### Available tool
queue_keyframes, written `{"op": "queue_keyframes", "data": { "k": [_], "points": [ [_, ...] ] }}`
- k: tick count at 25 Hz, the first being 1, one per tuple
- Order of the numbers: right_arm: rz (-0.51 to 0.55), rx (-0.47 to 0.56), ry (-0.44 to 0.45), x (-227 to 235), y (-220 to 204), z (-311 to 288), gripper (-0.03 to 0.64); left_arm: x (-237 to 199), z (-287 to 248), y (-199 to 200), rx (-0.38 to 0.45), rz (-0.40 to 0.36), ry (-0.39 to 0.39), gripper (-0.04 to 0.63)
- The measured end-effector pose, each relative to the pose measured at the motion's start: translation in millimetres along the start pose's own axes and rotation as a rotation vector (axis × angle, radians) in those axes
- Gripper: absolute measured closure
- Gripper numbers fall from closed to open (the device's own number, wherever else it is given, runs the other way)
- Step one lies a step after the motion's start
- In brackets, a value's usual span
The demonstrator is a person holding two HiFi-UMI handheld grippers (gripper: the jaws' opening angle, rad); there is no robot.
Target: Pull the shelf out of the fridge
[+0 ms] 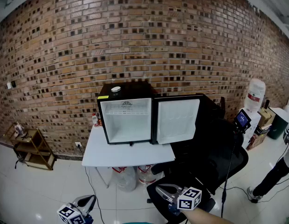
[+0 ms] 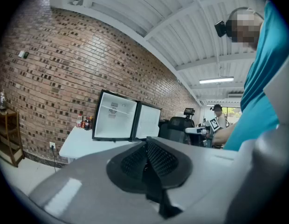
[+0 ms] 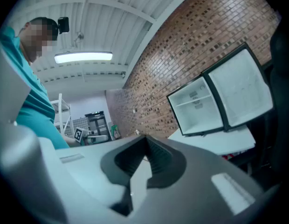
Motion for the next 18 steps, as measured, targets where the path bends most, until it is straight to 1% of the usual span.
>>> {"op": "queue_keyframes", "data": {
  "k": [8, 12, 15, 18],
  "points": [
    [-0.003, 0.004, 0.038, 43, 10, 33, 0.614, 40, -45, -2, 0.014, -0.006, 0.025, 0.614],
    [-0.009, -0.001, 0.058, 58, 12, 36, 0.607, 53, -59, 1, 0.014, -0.014, 0.024, 0.614],
    [-0.027, -0.001, 0.056, 62, 12, 26, 0.604, 50, -60, 5, 0.018, -0.015, 0.015, 0.614],
    [-0.027, -0.015, 0.062, 60, 9, 2, 0.601, 31, -54, 10, 0.033, -0.012, 0.014, 0.614]
  ]
}}
Point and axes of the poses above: the fingertips, and each gripper's own axes: z backward along the fingers, x to its right, y out of its top, the point moved 9 cm from there along z, backward along the fingers, and after that the axes turned 6 degrees about z, right-handed, at the moved point
